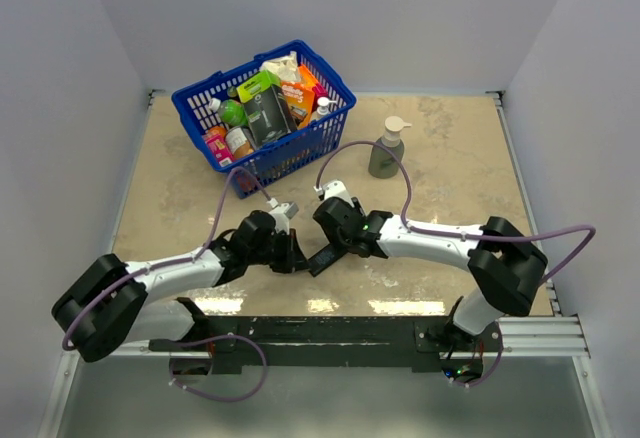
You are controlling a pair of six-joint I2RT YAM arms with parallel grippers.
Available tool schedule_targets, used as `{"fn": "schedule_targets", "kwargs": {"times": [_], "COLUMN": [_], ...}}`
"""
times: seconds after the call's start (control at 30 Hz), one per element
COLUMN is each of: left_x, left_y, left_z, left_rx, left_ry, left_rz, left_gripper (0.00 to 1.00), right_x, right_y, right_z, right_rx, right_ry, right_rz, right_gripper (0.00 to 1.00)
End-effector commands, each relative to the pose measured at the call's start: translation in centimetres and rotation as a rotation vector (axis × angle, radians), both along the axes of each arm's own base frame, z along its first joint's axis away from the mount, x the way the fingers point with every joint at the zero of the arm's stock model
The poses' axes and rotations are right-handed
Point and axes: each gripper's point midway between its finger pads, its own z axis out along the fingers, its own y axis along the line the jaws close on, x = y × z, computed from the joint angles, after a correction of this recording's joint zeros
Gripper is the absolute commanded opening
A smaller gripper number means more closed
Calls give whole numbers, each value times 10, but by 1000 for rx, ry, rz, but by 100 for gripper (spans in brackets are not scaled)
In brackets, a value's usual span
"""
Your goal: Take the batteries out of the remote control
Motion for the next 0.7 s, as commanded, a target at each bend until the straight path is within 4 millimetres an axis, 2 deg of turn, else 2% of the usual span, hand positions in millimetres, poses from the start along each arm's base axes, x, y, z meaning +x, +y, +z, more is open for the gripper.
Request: {"fn": "schedule_targets", "kwargs": {"times": [0.0, 0.4, 0.67], "left_x": [10, 9, 10], "left_y": [-14, -1, 6], "left_z": [14, -17, -25], "left_rx": [-58, 29, 71], "left_ry": [-36, -10, -10], "left_rz": [-7, 23, 38], "left_gripper": [1, 1, 1], "right_x": [5, 9, 11], "right_y": [1, -3, -9], "right_z": [1, -8, -15], "right_rx": [7, 11, -27], "right_ry": [-13, 6, 13], "right_rz": [-18, -32, -56], "right_gripper": [58, 57, 57]}}
